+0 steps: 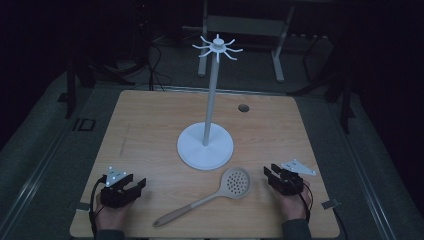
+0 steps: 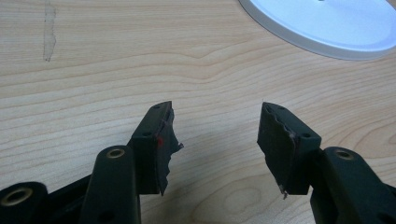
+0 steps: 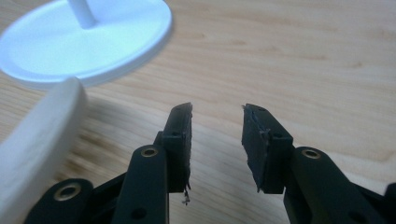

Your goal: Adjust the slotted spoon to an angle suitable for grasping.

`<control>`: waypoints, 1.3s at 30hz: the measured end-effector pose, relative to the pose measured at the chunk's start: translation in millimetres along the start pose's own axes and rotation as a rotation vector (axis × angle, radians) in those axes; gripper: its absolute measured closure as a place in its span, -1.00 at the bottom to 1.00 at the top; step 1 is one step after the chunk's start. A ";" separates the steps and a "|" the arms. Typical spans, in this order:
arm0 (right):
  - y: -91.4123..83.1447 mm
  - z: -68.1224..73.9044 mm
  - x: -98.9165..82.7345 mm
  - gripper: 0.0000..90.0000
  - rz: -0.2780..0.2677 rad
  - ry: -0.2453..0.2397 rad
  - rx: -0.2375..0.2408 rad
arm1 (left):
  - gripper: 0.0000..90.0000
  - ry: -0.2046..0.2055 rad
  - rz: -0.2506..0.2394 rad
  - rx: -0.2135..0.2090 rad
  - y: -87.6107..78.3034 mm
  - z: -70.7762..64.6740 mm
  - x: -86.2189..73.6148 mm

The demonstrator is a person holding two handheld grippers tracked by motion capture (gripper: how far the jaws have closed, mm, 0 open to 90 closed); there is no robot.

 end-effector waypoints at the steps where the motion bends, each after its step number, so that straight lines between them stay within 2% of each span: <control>1: -1.8 2.9 2.6 0.48 -0.002 -0.014 0.007 | 0.02 0.000 -0.001 0.000 -0.2 -0.1 0.0; 2: -3.2 5.1 4.5 0.55 0.000 -0.024 0.013 | 0.02 0.000 0.000 0.000 -0.3 -0.1 0.0; 5: -9.4 12.9 14.5 0.58 -0.015 -0.051 0.048 | 0.02 -0.004 -0.001 0.001 -0.4 0.4 -0.4; 12: -21.7 24.1 38.2 0.67 -0.053 -0.107 0.080 | 0.02 -0.009 -0.002 0.000 -0.2 0.6 -0.4; 19: -21.3 42.8 60.5 0.98 -0.086 -0.169 0.111 | 0.02 -0.009 -0.002 -0.001 -0.3 0.6 -0.3; 28: -15.2 75.8 84.3 1.00 -0.098 -0.278 0.164 | 0.02 -0.010 -0.005 -0.001 -1.0 1.0 0.1; 32: -7.4 88.2 86.3 1.00 -0.074 -0.324 0.191 | 0.02 -0.011 -0.005 -0.001 -0.8 0.9 0.0; 35: 3.0 93.8 81.9 1.00 -0.024 -0.366 0.198 | 0.02 -0.010 -0.004 -0.002 -0.7 0.9 0.0; 39: 17.5 95.7 70.0 1.00 0.043 -0.369 0.211 | 0.02 -0.012 -0.004 -0.003 -1.3 1.7 0.2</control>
Point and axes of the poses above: each handheld gripper's, and its own axes: y roughly forward along the jaws, x roughly out of its top, z roughly to its left, the point moved 8 cm from there along y, roughly forward along the jaws, and after that the axes turned 14 degrees about -y, right-handed, at the moved point
